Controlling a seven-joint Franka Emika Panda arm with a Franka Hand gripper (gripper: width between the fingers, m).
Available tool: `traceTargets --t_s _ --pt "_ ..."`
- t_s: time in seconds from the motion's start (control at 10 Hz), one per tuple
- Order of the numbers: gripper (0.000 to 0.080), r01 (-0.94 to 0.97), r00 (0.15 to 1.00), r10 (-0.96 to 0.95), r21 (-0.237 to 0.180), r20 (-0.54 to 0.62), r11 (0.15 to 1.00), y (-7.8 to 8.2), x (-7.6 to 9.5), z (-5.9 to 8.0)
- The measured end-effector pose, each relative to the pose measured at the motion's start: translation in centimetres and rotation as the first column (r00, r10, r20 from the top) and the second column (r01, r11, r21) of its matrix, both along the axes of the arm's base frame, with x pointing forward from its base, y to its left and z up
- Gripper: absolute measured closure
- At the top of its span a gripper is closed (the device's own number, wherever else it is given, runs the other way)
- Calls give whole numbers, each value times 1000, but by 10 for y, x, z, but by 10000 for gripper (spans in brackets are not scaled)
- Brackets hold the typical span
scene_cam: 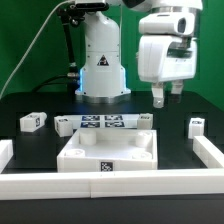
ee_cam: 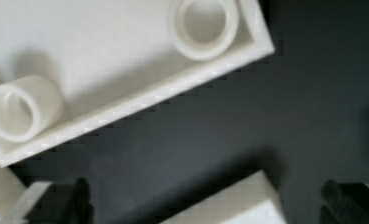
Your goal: Assemble one leg
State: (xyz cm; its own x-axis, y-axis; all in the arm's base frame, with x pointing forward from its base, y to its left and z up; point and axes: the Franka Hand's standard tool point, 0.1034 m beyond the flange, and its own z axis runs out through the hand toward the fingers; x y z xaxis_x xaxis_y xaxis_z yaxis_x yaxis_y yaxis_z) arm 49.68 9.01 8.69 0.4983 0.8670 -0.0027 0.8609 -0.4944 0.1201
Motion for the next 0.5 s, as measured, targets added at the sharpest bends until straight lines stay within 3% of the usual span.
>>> traceTargets --t_s 0.2,0.5 --pt "150 -97 995 97 -13 -19 995 -8 -2 -5" --pt "150 -96 995 96 -12 -19 995 -7 -2 -5"
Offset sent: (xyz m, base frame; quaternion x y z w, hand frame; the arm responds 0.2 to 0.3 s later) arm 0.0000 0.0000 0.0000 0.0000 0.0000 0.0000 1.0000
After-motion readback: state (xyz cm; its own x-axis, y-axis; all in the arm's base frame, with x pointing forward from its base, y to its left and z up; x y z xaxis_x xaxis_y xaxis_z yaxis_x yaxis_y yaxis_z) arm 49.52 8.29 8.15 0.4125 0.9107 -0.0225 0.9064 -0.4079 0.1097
